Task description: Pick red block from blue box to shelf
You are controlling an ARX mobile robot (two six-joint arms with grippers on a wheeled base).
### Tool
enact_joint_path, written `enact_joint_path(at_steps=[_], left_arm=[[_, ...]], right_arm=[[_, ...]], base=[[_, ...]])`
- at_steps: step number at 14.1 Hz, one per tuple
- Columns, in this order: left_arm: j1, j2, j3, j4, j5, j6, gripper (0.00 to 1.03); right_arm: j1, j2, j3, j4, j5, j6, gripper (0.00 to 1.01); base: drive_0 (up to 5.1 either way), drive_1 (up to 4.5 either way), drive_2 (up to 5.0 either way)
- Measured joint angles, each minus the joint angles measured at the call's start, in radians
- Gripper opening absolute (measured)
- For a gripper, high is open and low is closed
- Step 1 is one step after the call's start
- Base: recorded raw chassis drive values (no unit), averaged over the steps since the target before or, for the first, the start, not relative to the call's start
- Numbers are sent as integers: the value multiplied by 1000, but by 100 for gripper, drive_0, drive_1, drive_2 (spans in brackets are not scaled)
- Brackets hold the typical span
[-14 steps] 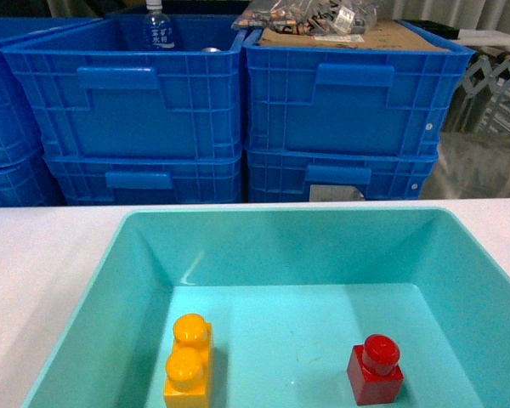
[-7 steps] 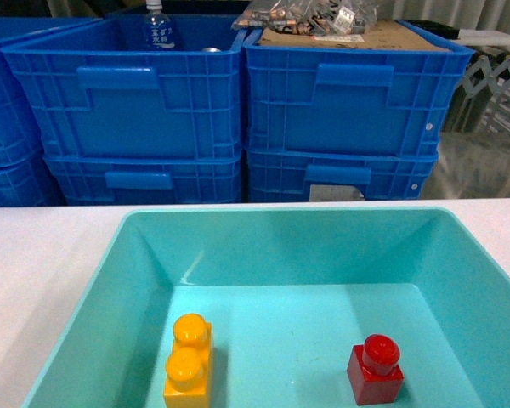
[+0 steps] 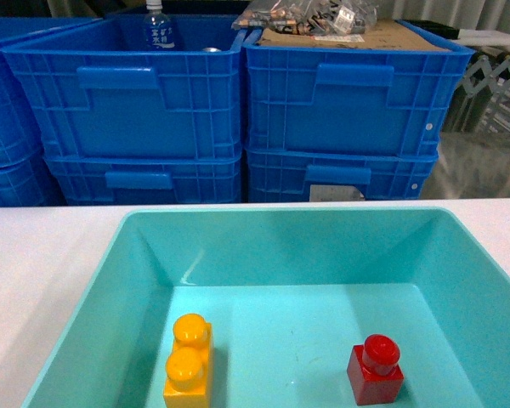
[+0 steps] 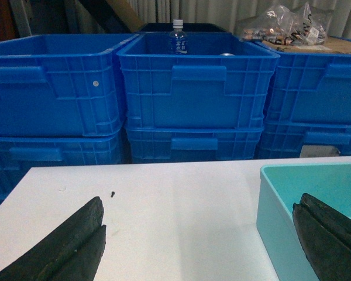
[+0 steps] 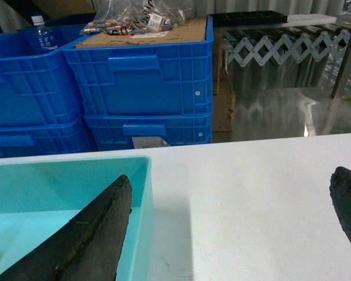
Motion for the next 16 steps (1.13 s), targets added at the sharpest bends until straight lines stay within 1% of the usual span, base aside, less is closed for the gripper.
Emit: enact_joint_path(at_steps=[16], left_arm=[[0, 0, 0, 0, 0, 0, 98]], right_arm=[[0, 0, 0, 0, 0, 0, 98]], base=[[0, 0, 0]])
